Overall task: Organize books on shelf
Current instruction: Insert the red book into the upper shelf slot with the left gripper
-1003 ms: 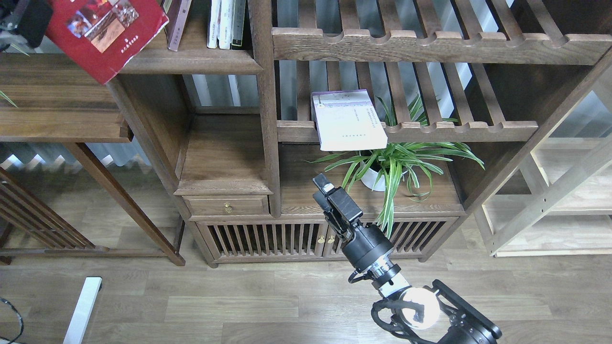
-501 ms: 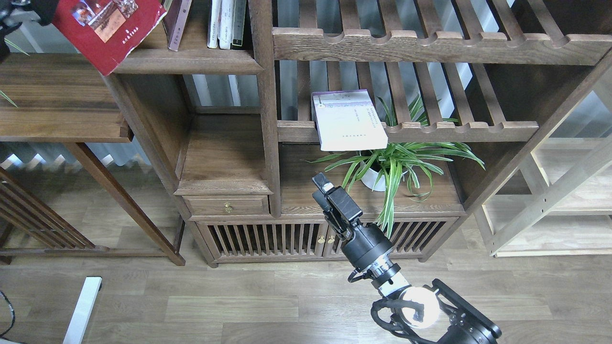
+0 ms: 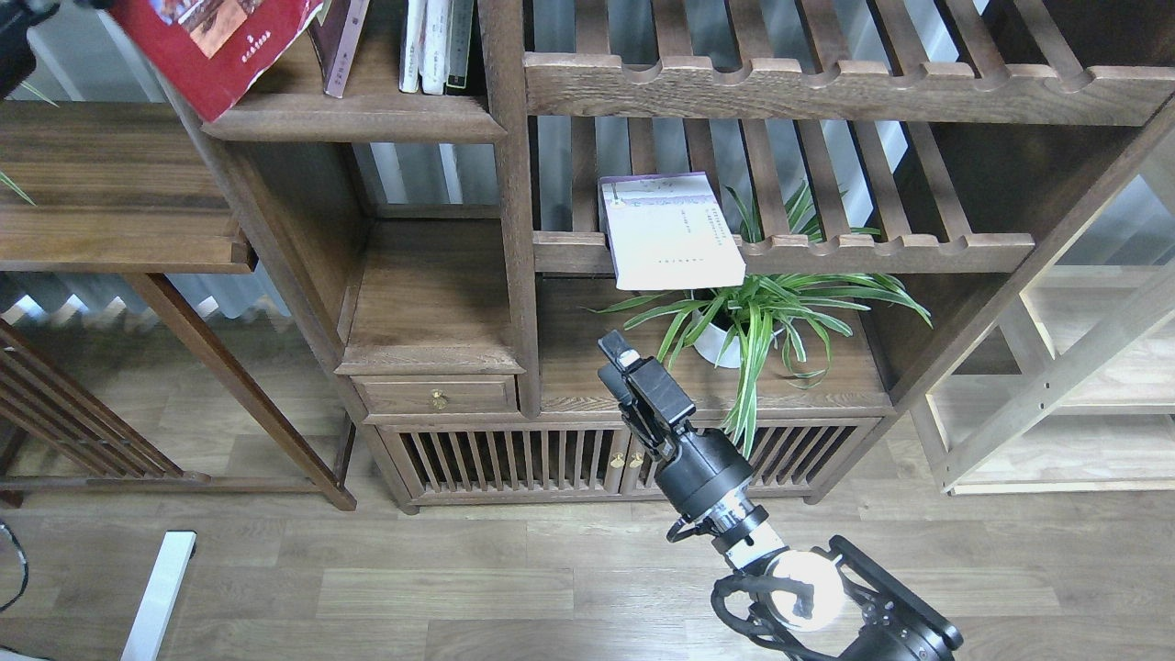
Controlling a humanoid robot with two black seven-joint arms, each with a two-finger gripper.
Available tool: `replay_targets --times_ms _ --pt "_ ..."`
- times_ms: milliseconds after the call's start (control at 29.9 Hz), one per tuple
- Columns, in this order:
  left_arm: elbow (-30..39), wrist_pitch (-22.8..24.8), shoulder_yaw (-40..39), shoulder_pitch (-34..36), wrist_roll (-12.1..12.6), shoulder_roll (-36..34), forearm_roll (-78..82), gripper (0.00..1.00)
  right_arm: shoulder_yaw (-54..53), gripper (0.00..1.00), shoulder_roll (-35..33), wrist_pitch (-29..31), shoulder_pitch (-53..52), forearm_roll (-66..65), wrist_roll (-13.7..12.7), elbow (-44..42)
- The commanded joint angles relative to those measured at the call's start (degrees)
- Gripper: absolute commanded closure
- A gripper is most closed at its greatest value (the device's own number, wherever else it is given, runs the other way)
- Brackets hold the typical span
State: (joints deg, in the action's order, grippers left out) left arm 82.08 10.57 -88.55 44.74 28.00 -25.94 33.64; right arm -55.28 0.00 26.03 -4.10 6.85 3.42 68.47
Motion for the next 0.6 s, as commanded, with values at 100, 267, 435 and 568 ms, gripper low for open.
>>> replay_targets --times_ms 100,267,435,568 --pt "-5.3 -0.8 5.7 6.1 0.0 0.0 -0.2 0.94 0.0 0.17 0.0 0.9 0.1 0.0 -0.1 1.3" --pt "-9.0 -2.7 8.6 9.5 0.0 0.2 -0.3 0.94 0.0 0.17 0.0 0.8 0.1 0.0 -0.2 1.9" --pt "-13.2 -2.7 10.9 12.8 0.0 0.5 -0.3 0.94 0.0 0.17 0.0 0.8 0.6 0.0 -0.1 1.9" --pt "-15.8 -2.7 12.9 16.0 0.0 0.9 -0.3 0.94 0.0 0.17 0.0 0.9 0.6 0.0 -0.1 1.9"
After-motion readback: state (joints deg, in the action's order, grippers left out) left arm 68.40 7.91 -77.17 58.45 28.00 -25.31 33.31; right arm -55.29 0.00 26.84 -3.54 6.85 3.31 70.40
